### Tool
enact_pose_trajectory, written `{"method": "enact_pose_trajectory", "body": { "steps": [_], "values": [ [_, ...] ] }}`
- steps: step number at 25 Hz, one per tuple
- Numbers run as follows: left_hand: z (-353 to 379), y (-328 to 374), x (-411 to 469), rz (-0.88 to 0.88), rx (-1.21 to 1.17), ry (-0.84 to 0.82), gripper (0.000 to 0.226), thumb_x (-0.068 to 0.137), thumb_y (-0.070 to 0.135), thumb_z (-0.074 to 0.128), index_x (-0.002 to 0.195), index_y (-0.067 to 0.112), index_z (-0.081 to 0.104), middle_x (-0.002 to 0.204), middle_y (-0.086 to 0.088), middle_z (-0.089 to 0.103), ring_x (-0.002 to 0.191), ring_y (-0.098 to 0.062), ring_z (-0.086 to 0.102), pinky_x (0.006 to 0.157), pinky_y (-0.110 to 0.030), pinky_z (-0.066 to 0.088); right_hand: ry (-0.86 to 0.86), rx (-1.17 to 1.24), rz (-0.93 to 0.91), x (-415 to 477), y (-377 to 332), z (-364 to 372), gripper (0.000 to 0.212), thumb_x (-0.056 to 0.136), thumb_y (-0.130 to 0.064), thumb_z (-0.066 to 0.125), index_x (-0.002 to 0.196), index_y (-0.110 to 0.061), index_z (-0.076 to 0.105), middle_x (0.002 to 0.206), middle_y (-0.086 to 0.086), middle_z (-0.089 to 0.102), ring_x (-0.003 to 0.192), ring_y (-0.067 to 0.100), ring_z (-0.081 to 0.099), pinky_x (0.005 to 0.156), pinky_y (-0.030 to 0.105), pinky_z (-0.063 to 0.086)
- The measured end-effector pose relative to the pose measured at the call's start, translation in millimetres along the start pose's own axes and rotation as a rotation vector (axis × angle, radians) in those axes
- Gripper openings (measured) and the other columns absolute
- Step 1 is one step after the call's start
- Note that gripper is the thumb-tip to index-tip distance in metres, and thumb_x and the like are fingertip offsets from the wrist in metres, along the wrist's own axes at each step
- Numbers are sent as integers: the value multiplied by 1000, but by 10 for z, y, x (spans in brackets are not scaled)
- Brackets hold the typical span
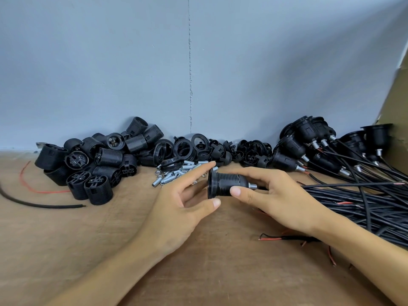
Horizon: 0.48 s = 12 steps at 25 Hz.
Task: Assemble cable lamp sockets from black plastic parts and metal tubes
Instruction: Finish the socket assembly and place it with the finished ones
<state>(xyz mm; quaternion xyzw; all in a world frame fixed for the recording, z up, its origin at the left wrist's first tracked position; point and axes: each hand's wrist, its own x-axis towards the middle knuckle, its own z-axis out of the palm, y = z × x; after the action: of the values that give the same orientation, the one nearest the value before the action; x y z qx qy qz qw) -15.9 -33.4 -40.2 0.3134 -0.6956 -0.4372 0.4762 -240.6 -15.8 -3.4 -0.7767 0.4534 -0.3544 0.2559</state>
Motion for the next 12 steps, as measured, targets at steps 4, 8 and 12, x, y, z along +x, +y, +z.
{"method": "enact_pose_trajectory", "body": {
  "steps": [4,8,12],
  "values": [
    [50,43,-21,54,84,51,59,81,17,75,135,34,59,132,20,66,130,-2,56,114,-36,40,82,-34,-5,-11,5,113,31,96,-43,61,125,-33,68,117,-24,70,113,-4,63,96,21,48],
    [124,143,-52,74,31,108,28,98,26,66,124,35,62,127,22,68,126,3,58,106,-24,47,154,-55,-2,-24,10,167,28,97,-44,61,121,-34,69,105,-27,71,98,-5,65,82,15,50],
    [122,195,-71,133,65,223,30,97,8,64,115,32,62,121,23,71,121,5,61,95,-14,49,199,-30,40,-30,5,179,24,95,-47,62,115,-38,69,92,-22,71,76,16,68,78,33,56]
  ]
}}
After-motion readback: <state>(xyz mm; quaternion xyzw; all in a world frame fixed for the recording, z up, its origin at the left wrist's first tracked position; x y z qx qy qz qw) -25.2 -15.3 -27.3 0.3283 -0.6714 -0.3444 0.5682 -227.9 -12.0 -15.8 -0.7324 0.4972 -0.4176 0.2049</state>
